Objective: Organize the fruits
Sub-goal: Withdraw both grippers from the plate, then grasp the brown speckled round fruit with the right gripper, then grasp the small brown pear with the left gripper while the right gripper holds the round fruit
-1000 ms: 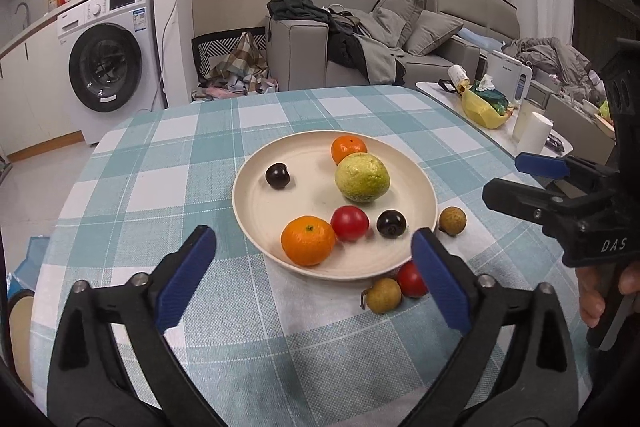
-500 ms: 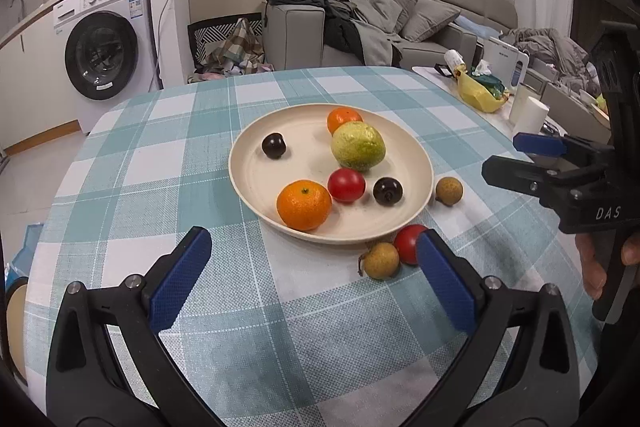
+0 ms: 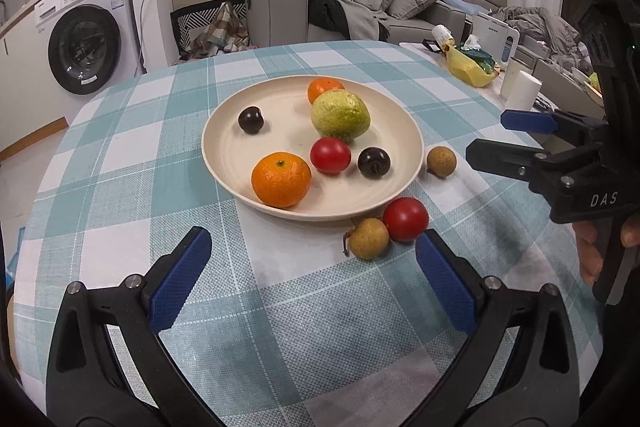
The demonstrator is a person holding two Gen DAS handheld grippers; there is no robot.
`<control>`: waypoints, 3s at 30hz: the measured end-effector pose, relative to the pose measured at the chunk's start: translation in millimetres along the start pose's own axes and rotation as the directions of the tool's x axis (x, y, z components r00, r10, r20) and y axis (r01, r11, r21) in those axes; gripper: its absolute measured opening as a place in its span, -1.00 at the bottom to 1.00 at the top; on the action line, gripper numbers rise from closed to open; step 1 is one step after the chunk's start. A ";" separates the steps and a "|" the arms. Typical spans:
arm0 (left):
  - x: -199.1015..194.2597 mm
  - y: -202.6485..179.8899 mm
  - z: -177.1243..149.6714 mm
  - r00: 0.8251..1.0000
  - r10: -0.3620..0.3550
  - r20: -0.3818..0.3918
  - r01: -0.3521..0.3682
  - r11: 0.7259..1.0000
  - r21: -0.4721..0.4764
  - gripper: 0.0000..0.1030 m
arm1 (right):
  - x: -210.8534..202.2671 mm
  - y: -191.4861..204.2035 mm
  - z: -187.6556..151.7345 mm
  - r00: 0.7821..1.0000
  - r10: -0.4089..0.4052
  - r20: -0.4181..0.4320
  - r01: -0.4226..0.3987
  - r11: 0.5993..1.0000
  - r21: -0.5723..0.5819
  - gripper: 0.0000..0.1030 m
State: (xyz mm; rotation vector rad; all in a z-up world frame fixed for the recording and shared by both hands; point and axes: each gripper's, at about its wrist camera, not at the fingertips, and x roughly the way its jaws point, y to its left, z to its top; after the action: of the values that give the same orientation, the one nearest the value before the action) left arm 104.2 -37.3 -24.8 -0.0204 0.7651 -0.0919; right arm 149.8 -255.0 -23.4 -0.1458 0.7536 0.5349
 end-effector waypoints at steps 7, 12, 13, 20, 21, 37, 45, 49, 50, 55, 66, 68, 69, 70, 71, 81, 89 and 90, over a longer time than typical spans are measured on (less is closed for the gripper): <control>9.7 -0.2 -1.9 0.999 -0.007 -0.041 0.007 1.000 0.001 0.97 | 13.9 -7.0 -4.5 0.998 0.004 -0.065 -0.002 1.000 0.023 1.00; 17.2 2.0 -2.9 0.998 0.000 -0.065 -0.001 1.000 -0.005 0.97 | 25.5 -11.5 -8.8 0.994 -0.047 -0.098 0.047 0.999 0.005 0.98; 18.0 1.9 -2.9 0.998 -0.001 -0.067 0.000 1.000 -0.005 0.97 | 27.6 -12.7 -9.5 0.993 -0.046 -0.106 0.047 0.999 0.005 0.96; 20.9 -0.4 -3.1 0.997 -0.006 -0.076 0.006 1.000 0.008 0.97 | 39.4 -15.7 -14.0 0.988 -0.004 -0.152 0.007 1.000 0.016 0.45; 21.3 -0.6 -3.1 0.997 -0.006 -0.077 0.007 1.000 0.009 0.97 | 40.2 -14.6 -14.1 0.988 -0.003 -0.154 0.005 1.000 0.009 0.45; 24.0 -4.0 -4.3 0.995 -0.026 -0.097 0.028 0.999 0.024 0.96 | 44.1 -4.1 -10.0 0.987 0.033 -0.159 -0.033 0.999 0.003 -0.06; 23.2 -6.7 -5.4 0.993 -0.063 -0.100 0.067 0.997 0.037 0.81 | 48.8 -2.9 -7.5 0.988 0.015 -0.157 -0.015 1.000 0.003 -0.12; 23.4 -8.8 -6.4 0.991 -0.077 -0.106 0.082 0.996 0.041 0.58 | 50.0 -1.9 -7.4 0.988 0.011 -0.156 -0.011 1.000 0.001 -0.18; 23.4 -8.7 -6.4 0.991 -0.081 -0.106 0.085 0.996 0.040 0.56 | 50.5 -1.6 -7.2 0.988 0.013 -0.157 -0.012 1.000 0.004 -0.22; 24.1 -5.9 -6.5 0.988 -0.107 -0.110 0.110 0.994 0.021 0.30 | 52.9 0.0 -7.6 0.987 0.004 -0.160 -0.004 1.000 0.000 -0.35; 21.8 -9.7 -5.4 0.986 -0.132 -0.100 0.134 0.991 0.013 0.13 | 54.2 -1.3 -7.4 0.989 0.012 -0.150 -0.012 1.000 -0.003 -0.46; 21.8 -9.8 -5.5 0.986 -0.135 -0.100 0.137 0.991 0.010 0.12 | 53.3 0.4 -7.7 0.989 0.013 -0.147 -0.015 1.000 -0.011 -0.46; 21.9 -9.9 -5.6 0.986 -0.136 -0.100 0.138 0.990 0.009 0.12 | 52.1 1.1 -7.7 0.990 0.013 -0.144 -0.015 1.000 -0.013 -0.46; 22.5 -10.3 -5.8 0.986 -0.136 -0.101 0.138 0.990 0.009 0.12 | 50.5 1.7 -7.5 0.990 0.016 -0.139 -0.019 1.000 -0.014 -0.46; 23.1 -10.6 -6.2 0.985 -0.136 -0.103 0.138 0.990 0.009 0.12 | 49.0 2.3 -7.5 0.991 0.019 -0.135 -0.021 1.000 -0.015 -0.46; 36.3 -12.1 -3.5 0.983 -0.127 -0.135 0.129 0.992 0.009 -0.06 | 38.1 3.5 -5.0 0.993 0.038 -0.109 -0.039 0.999 -0.009 -0.46; 40.2 -13.7 -0.2 0.985 -0.106 -0.136 0.110 0.994 0.022 -0.12 | 35.8 3.9 -5.1 0.993 0.042 -0.106 -0.043 0.999 -0.012 -0.46; 40.5 -13.6 0.3 0.985 -0.103 -0.136 0.107 0.994 0.024 -0.14 | 35.6 3.9 -4.9 0.993 0.042 -0.106 -0.043 0.999 -0.013 -0.46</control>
State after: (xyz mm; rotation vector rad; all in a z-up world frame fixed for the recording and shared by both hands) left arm 132.5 -54.5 -51.9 -0.0248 0.8978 -0.2075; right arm 166.2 -238.6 -51.1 -0.1737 0.8574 0.5771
